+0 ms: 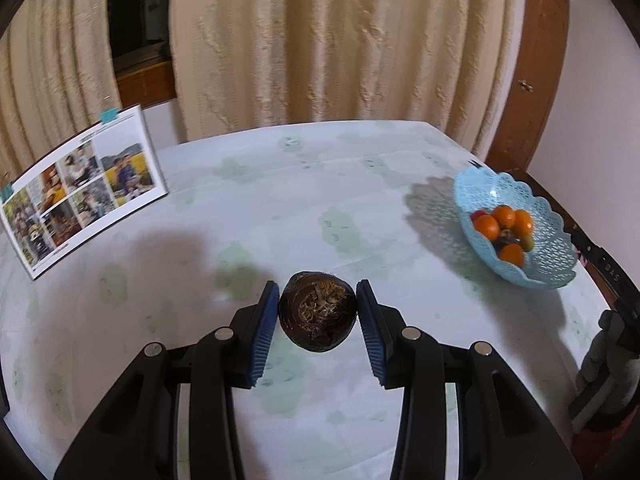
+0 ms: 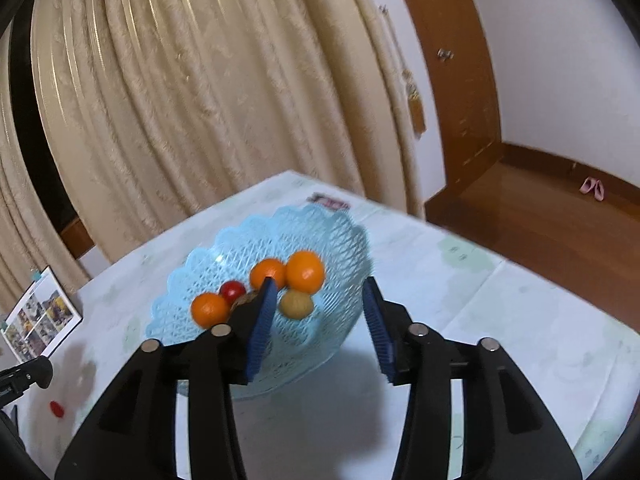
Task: Organize fruits
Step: 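Carry the small yellow fruit into the blue basket and open the right gripper, then carry the dark brown fruit into the blue basket and open the left gripper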
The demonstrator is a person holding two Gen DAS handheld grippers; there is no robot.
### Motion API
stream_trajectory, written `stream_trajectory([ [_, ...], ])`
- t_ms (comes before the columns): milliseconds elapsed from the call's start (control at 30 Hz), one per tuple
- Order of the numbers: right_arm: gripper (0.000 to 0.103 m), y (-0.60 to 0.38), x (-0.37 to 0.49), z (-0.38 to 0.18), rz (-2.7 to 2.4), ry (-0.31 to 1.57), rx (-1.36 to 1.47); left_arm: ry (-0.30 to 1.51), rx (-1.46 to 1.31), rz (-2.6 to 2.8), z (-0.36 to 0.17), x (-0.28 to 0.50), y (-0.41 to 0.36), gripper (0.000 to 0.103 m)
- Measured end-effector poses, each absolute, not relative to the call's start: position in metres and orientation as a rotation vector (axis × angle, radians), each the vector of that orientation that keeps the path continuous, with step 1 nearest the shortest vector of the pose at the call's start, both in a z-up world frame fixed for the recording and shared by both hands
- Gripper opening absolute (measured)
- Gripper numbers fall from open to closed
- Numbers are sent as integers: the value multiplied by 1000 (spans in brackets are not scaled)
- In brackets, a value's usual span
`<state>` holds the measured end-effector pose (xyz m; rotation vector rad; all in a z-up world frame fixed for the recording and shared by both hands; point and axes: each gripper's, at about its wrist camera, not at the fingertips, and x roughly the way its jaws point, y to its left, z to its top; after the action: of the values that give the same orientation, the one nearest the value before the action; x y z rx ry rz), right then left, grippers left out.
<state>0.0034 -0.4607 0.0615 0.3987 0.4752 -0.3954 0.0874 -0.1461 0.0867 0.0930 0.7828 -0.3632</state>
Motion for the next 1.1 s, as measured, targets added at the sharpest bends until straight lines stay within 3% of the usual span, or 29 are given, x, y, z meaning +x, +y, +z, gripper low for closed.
stream_trajectory([
  [500, 58, -460, -19, 64, -490, 345, 359, 779, 195, -559, 91, 76, -263, 40],
  [600, 66, -460, -25, 66, -500, 313, 368, 793, 203, -598, 88, 77, -286, 40],
  [1100, 67, -466, -31, 66, -517, 310, 423, 767, 247, -732, 87, 66, -357, 41],
])
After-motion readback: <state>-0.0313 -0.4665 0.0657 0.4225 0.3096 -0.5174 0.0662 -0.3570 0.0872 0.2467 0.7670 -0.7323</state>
